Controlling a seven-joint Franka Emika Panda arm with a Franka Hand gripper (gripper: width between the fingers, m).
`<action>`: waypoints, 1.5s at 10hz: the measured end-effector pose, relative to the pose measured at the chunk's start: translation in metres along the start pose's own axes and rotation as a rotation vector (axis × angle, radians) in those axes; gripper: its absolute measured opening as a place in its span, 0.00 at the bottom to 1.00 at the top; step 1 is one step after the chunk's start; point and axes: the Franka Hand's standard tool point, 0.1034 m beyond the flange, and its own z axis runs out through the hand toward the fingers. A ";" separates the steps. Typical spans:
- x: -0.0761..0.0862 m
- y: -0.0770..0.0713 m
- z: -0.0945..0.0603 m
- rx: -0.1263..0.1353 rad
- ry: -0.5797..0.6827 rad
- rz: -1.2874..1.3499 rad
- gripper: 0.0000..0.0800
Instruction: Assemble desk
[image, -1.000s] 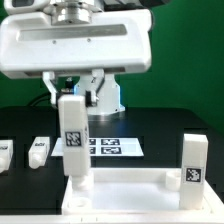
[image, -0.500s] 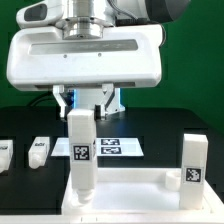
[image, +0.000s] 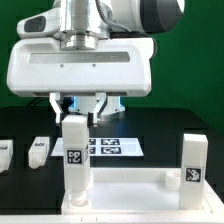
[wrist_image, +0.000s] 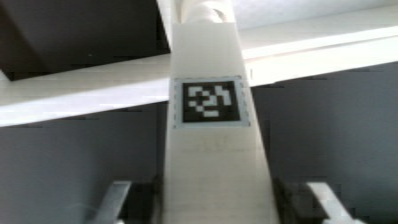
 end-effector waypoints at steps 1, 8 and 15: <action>0.000 -0.002 0.001 0.002 -0.001 0.002 0.36; -0.010 0.001 0.016 -0.021 -0.003 -0.002 0.36; 0.006 -0.004 0.014 0.030 -0.095 0.055 0.80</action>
Offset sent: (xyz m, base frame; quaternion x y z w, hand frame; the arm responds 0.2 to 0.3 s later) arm 0.0015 0.0065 -0.0066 -0.0057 0.0043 0.0054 1.0000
